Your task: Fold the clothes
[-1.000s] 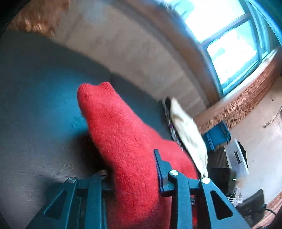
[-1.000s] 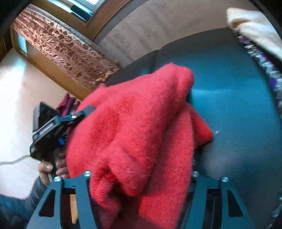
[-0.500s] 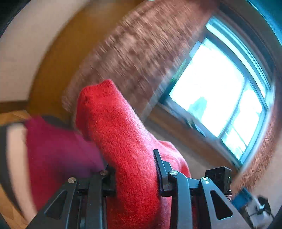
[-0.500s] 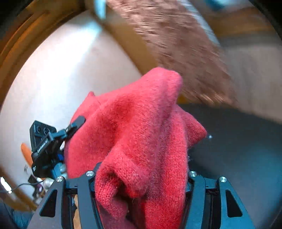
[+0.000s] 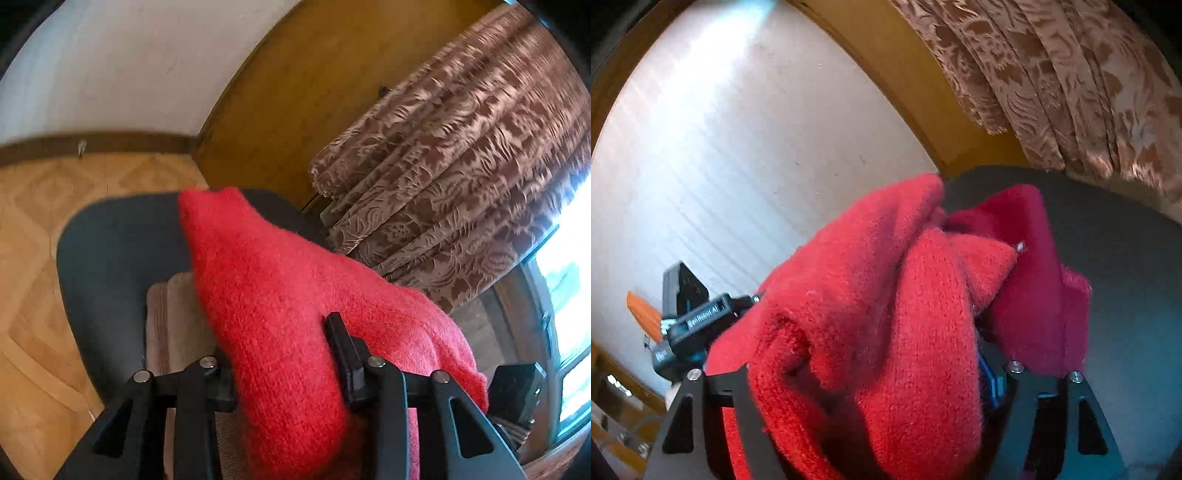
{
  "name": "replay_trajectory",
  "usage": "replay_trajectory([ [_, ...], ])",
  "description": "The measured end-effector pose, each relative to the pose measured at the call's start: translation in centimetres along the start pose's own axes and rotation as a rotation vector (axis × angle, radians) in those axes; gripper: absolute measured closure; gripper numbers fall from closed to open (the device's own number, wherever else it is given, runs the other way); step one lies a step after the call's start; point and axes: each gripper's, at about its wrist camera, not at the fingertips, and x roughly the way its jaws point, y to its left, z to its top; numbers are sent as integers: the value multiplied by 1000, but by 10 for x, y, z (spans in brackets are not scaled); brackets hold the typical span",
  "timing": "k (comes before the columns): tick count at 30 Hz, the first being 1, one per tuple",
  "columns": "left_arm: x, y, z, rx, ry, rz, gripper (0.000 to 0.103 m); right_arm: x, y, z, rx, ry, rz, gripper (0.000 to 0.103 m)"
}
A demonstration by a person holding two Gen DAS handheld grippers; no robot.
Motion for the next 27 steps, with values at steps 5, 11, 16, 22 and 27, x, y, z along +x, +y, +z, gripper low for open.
replay_trajectory([
  [5,-44,-29,9,83,-119,159,48,-49,-5,-8,5,-17,-29,12],
  [11,-83,-58,9,142,-240,64,46,-128,56,-21,-337,-253,-145,11],
  [16,-52,-91,0,214,-157,-64,45,-114,103,-41,-591,-140,-92,12],
  [22,-9,-88,-38,406,-56,47,44,-51,67,-103,-547,95,-183,4],
  [27,-13,-89,-45,440,-95,57,44,-57,65,-114,-509,37,-192,4],
])
